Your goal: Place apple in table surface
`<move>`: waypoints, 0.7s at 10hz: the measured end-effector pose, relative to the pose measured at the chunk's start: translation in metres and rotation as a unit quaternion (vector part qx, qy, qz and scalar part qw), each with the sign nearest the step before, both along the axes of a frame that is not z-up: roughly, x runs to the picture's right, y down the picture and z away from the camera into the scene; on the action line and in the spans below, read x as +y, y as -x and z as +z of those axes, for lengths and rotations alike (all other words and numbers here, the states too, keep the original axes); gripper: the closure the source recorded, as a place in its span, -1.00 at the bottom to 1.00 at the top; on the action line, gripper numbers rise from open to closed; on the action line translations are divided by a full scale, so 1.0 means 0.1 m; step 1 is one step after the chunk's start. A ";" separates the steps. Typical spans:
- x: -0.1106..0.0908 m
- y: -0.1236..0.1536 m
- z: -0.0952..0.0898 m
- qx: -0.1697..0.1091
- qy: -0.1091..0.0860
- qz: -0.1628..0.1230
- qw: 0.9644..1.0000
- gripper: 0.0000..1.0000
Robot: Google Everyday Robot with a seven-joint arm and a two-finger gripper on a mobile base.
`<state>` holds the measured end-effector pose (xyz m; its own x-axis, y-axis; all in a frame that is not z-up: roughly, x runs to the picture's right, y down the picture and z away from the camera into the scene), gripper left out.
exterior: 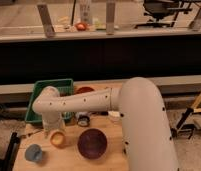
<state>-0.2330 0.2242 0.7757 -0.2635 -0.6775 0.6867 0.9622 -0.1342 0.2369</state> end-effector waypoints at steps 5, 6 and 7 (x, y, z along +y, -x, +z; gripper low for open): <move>0.02 -0.01 0.00 0.004 -0.001 -0.007 1.000 -0.60; 0.03 -0.01 -0.01 0.004 -0.002 -0.008 1.000 -0.60; 0.03 0.00 -0.03 0.004 -0.003 -0.010 1.000 -0.60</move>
